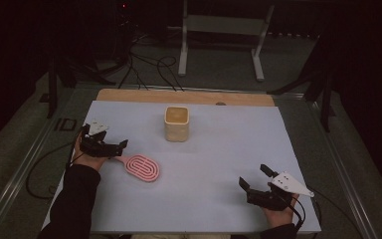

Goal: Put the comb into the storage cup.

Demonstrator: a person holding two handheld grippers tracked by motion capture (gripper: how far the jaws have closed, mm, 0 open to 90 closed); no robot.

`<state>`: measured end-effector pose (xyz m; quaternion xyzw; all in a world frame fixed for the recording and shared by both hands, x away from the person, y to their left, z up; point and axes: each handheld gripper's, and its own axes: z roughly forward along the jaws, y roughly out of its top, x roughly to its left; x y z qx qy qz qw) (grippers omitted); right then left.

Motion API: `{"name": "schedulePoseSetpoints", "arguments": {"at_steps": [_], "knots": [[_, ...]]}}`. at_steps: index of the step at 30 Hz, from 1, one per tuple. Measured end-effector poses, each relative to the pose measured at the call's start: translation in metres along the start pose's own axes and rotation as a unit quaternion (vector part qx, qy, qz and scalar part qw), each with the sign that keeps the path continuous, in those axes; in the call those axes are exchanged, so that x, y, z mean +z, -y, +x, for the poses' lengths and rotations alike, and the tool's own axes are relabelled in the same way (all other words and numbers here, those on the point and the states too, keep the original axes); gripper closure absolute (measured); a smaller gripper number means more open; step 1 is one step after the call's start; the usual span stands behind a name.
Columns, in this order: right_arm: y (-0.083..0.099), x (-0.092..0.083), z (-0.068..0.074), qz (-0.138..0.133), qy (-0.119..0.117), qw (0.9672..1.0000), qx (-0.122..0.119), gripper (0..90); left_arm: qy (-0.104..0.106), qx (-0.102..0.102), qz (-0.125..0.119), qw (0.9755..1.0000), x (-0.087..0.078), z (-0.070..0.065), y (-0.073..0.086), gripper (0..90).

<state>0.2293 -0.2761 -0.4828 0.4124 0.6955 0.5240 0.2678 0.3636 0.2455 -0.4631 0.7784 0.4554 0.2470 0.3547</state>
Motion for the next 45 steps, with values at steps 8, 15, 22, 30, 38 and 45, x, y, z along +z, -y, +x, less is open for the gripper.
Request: {"name": "schedulePoseSetpoints", "arguments": {"at_steps": [8, 15, 22, 30, 38, 45], "knots": [[0.0, 0.0, -0.001, -0.003, 0.002, 1.0, 0.003, 8.9, 0.019, -0.005, 0.025, 0.9995, 0.006, 0.0, -0.004, 16.5], [0.0, 0.0, -0.001, -0.002, 0.003, 1.0, 0.001, 8.9, 0.006, 0.0, 0.048, 0.9988, 0.01, 0.001, -0.003, 34.6], [0.0, -0.001, -0.002, -0.003, 0.003, 1.0, 0.002, 8.9, -0.001, -0.009, 0.072, 0.9974, 0.012, 0.007, -0.002, 73.0], [0.0, -0.001, -0.002, -0.002, 0.004, 1.0, 0.002, 9.0, 0.005, -0.011, 0.105, 0.9944, 0.018, 0.008, 0.0, 90.0], [-0.001, -0.001, -0.002, -0.002, 0.005, 1.0, 0.002, 9.0, 0.0, 0.0, 0.134, 0.991, 0.025, 0.006, 0.003, 90.0], [-0.001, -0.001, -0.002, -0.001, 0.005, 1.0, 0.003, 9.0, -0.002, 0.002, 0.147, 0.9892, 0.027, 0.007, 0.004, 90.0]]}}
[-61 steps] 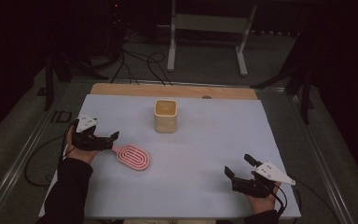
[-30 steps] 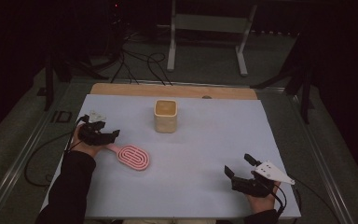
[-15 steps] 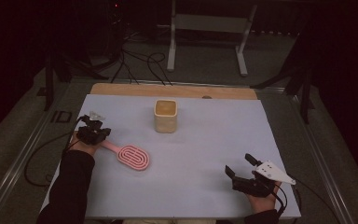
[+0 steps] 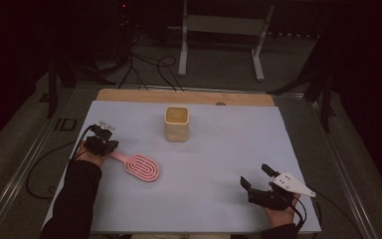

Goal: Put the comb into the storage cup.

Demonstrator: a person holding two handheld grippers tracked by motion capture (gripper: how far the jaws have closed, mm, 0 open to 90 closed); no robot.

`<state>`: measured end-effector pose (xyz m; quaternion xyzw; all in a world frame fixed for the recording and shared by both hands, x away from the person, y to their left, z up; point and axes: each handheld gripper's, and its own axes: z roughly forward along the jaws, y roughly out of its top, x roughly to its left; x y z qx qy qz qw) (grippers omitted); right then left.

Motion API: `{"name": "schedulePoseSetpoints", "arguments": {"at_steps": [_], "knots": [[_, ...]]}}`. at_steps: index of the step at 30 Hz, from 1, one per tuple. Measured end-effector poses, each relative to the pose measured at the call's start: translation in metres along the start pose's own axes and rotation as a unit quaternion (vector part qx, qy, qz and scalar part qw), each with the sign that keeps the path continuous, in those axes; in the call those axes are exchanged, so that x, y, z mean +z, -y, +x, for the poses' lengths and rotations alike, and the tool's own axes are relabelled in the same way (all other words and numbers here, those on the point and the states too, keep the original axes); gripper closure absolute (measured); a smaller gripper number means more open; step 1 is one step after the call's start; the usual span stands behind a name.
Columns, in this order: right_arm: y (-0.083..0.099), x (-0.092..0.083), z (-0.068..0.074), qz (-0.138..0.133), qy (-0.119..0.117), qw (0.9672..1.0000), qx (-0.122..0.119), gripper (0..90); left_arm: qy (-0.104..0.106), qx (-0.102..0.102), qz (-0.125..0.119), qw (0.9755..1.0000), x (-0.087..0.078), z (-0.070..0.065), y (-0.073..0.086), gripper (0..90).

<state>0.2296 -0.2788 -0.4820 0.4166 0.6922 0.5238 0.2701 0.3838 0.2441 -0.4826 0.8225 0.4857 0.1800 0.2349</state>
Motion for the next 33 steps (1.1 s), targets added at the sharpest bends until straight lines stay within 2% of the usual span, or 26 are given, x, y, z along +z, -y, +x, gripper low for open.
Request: {"name": "schedulePoseSetpoints", "arguments": {"at_steps": [6, 20, 33], "knots": [[0.0, 0.0, 0.0, 0.002, 0.002, 1.0, -0.001, 9.0, -0.005, 0.01, 0.01, 0.9999, 0.002, -0.002, 0.001, 90.0], [0.0, 0.0, -0.001, 0.003, 0.006, 1.0, 0.0, 9.1, -0.002, 0.019, 0.027, 0.9994, 0.004, -0.002, 0.008, 90.0], [0.001, 0.0, -0.002, 0.005, 0.007, 1.0, 0.002, 9.1, 0.006, 0.011, 0.037, 0.9992, 0.0, 0.002, 0.02, 90.0]]}}
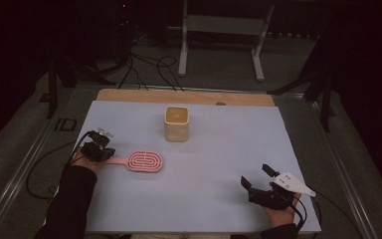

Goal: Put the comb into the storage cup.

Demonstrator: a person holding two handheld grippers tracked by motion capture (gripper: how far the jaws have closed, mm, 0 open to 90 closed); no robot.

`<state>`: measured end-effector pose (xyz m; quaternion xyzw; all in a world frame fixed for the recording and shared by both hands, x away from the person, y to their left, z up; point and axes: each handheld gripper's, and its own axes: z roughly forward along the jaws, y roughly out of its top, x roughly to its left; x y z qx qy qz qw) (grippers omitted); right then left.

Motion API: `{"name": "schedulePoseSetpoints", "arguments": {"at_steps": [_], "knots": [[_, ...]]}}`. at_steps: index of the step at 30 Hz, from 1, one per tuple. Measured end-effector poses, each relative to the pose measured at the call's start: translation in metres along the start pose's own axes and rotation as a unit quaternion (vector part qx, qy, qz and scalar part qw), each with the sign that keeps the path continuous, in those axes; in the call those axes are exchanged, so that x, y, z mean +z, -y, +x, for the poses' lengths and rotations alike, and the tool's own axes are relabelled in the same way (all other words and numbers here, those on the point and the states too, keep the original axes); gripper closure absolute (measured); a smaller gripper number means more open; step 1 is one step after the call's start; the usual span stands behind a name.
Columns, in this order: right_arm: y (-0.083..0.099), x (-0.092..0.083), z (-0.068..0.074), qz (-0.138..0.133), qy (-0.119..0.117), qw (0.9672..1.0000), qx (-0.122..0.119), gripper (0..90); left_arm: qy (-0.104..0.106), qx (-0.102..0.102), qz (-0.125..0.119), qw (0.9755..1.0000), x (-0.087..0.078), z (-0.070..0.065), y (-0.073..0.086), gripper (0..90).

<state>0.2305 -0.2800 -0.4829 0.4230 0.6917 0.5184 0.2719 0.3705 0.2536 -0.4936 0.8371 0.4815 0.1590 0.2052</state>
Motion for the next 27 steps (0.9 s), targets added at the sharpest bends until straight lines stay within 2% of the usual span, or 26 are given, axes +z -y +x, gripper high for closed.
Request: {"name": "schedulePoseSetpoints", "arguments": {"at_steps": [12, 27], "knots": [[0.0, 0.001, 0.001, 0.003, -0.002, 1.0, 0.001, 9.2, 0.012, 0.01, 0.001, 0.9999, -0.01, -0.005, 0.01, 90.0], [0.0, 0.001, 0.001, 0.004, -0.001, 1.0, 0.001, 9.2, 0.027, 0.025, -0.007, 0.9993, -0.013, -0.024, 0.018, 90.0]]}}
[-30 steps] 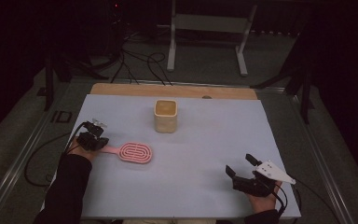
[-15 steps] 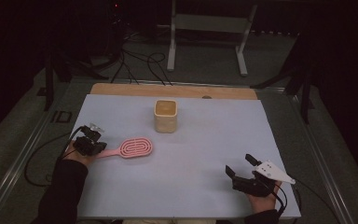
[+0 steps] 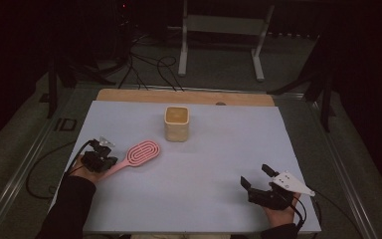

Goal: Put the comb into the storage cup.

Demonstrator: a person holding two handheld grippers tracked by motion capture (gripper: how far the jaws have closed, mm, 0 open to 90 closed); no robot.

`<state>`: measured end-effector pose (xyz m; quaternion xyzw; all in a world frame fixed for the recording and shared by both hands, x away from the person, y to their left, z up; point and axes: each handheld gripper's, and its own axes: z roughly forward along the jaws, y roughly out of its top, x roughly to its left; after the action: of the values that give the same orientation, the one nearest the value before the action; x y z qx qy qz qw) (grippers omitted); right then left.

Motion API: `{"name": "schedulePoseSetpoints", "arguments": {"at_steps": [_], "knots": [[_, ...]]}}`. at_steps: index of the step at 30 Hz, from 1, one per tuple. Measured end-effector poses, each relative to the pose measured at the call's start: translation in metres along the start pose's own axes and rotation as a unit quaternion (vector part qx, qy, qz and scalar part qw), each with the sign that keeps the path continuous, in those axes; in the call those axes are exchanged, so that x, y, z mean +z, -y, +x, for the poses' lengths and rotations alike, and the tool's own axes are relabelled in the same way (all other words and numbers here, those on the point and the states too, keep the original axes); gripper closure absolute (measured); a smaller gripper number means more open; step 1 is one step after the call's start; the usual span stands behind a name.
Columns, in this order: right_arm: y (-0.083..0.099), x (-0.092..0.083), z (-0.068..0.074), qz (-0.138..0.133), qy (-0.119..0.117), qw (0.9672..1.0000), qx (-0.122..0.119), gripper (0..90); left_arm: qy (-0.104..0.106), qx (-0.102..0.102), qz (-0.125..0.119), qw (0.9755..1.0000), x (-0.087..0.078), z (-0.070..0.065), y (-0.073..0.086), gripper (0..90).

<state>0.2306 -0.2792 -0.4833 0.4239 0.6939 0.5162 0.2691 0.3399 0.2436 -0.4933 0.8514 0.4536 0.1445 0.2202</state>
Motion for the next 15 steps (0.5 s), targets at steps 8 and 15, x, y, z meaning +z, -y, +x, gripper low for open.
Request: {"name": "schedulePoseSetpoints", "arguments": {"at_steps": [8, 15], "knots": [[0.0, 0.001, 0.0, 0.002, -0.002, 1.0, 0.0, 9.2, 0.005, -0.003, -0.012, 0.9999, -0.003, -0.005, 0.005, 89.9], [0.001, 0.002, 0.0, 0.002, -0.002, 1.0, -0.002, 9.3, 0.011, -0.006, -0.022, 0.9997, -0.005, -0.008, 0.012, 89.6]]}}
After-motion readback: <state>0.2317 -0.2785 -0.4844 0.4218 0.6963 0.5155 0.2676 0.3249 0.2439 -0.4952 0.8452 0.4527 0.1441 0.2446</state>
